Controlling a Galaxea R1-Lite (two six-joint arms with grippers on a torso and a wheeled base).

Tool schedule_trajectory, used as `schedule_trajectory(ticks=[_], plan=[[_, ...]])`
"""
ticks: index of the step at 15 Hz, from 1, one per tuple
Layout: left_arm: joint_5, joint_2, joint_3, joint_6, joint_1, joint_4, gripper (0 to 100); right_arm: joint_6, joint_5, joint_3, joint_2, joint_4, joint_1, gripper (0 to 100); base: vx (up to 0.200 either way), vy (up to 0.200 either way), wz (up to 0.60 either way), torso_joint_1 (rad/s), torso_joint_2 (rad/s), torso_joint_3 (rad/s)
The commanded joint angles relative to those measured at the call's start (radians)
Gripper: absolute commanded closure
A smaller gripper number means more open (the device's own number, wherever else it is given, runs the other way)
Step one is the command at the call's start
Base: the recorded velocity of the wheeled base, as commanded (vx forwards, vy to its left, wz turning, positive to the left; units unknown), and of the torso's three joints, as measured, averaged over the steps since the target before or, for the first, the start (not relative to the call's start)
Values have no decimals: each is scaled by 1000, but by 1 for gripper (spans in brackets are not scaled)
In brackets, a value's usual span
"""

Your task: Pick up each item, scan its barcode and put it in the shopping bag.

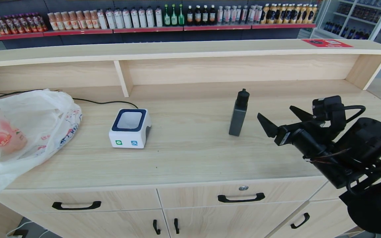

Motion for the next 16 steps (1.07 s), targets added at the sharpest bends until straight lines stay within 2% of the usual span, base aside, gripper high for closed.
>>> schedule_trajectory(ticks=[1, 2, 5, 6, 16], plan=[[1, 0, 0, 0, 0, 0, 0, 0, -37, 16, -52, -1, 36, 0, 0, 0, 0, 0, 0, 0], [1, 0, 0, 0, 0, 0, 0, 1, -88, 15, -60, -1, 70, 0, 0, 0, 0, 0, 0, 0], [1, 0, 0, 0, 0, 0, 0, 100, -397, -62, -5, -1, 300, 0, 0, 0, 0, 0, 0, 0], [-1, 0, 0, 0, 0, 0, 0, 113, -463, -96, 34, -1, 343, 0, 0, 0, 0, 0, 0, 0], [-1, 0, 0, 3, 0, 0, 0, 112, -473, -212, 227, -1, 324, 0, 0, 0, 0, 0, 0, 0]])
